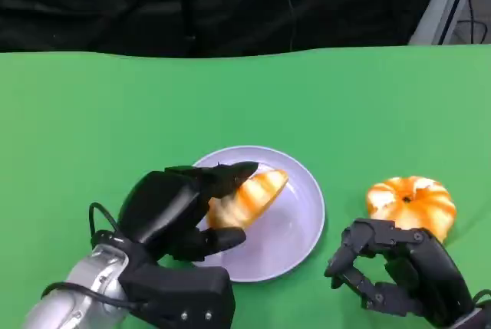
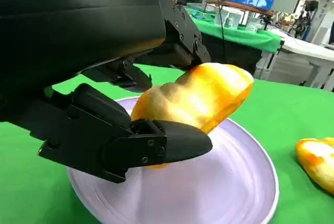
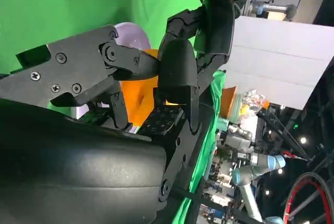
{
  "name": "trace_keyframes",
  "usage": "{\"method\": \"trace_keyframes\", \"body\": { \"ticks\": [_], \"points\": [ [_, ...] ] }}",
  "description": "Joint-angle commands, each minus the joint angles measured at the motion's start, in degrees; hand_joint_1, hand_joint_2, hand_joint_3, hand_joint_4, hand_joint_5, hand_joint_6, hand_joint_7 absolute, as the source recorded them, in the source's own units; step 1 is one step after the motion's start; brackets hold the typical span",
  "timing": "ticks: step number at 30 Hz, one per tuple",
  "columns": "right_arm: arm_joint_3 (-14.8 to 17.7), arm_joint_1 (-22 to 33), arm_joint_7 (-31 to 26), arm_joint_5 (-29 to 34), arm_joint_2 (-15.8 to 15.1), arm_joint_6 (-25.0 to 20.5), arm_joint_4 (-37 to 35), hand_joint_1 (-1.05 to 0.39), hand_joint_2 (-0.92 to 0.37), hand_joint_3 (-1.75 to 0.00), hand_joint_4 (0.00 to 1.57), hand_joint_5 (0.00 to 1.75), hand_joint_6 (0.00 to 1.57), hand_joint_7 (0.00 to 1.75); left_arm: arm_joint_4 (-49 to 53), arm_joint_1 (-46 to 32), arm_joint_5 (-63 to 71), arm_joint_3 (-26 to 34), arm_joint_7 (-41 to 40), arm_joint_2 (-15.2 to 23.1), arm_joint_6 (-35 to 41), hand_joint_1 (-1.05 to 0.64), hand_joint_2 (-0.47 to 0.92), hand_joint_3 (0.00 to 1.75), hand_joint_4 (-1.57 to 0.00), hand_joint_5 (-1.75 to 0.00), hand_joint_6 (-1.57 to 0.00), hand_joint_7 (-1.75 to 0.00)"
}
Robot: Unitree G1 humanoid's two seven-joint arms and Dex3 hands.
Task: Grasp the bread from the table and place it into the plate.
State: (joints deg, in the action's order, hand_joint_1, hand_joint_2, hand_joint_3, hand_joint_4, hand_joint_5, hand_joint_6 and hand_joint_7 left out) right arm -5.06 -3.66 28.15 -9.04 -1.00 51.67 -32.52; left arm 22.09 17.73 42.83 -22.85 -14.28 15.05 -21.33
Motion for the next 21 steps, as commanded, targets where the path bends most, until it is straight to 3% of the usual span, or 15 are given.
{"method": "trace_keyframes", "body": {
  "ticks": [1,21],
  "points": [
    [0.5,0.5,-0.5,0.0,-0.5,0.2,0.7,-0.13,-0.77,-0.63,0.75,1.52,0.84,1.12,-2.4,0.0,1.1,0.7,-0.8,0.9,2.6,-0.84,0.92,0.77,-0.49,0.0,-0.44,0.0],
    [0.3,0.8,-1.2,0.6,-0.4,0.2,1.1,-0.12,-0.73,-0.7,0.74,1.55,0.82,1.16,-4.2,-0.7,1.6,0.4,-0.2,1.0,5.4,-0.9,0.92,0.86,-0.48,0.0,-0.46,0.0]
  ]
}}
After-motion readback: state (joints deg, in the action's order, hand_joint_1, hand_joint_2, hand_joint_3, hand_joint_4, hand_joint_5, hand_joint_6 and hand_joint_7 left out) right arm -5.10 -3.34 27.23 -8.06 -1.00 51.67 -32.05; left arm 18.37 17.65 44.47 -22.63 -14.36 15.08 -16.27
